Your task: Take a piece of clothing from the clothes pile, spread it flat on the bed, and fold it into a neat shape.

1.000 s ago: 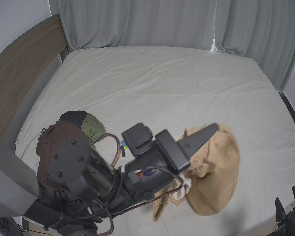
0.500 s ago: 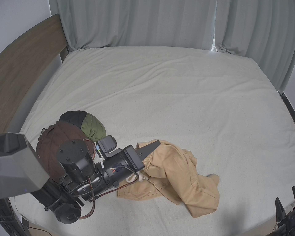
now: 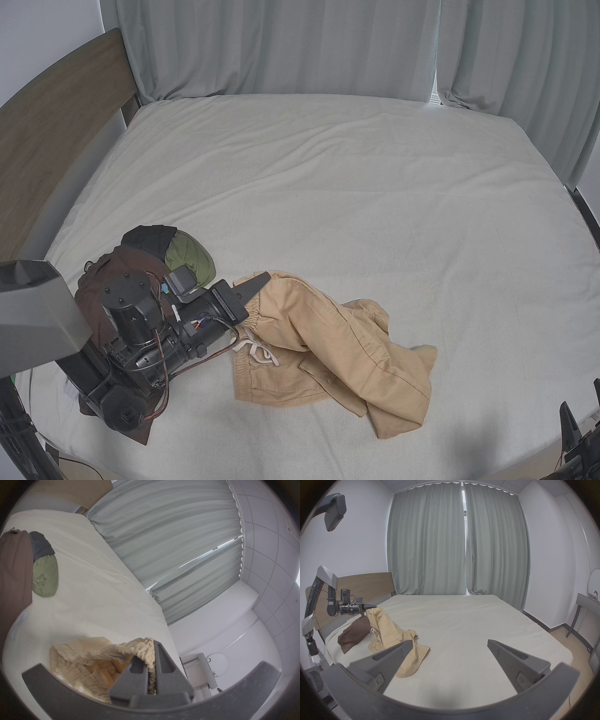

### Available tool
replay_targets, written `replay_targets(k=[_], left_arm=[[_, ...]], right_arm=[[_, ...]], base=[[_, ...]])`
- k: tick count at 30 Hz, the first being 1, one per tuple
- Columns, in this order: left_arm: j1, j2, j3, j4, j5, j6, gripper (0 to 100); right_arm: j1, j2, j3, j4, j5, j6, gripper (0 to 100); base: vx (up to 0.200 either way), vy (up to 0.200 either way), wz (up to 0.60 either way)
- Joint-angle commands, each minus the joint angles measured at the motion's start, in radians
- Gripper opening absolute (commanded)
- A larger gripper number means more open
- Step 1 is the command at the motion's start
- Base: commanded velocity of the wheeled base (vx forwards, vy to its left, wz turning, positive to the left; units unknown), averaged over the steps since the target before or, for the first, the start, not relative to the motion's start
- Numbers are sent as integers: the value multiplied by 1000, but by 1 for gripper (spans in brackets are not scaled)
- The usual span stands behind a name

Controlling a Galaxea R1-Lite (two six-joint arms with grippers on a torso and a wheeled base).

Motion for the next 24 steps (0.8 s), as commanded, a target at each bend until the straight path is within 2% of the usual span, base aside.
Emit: replay_targets(k=[1,5,6,13,24], left_arm=[[60,31,-3,-4,-4,24,0],[120,80,-8,-4,-4,117,0],[155,114,-23,-4,-9,142,0],[178,142,-48,-4,-35,151,0],[178,137,-42,-4,-33,149,0]], right_arm=[[0,-16,18,0,0,0,100],[0,-16,18,0,0,0,100],[1,-16,18,0,0,0,100],[0,-16,18,0,0,-2,100],[-2,-16,18,0,2,1,100]], base=[[0,0,0],[0,0,0],[0,0,0],[0,0,0],[0,0,0]])
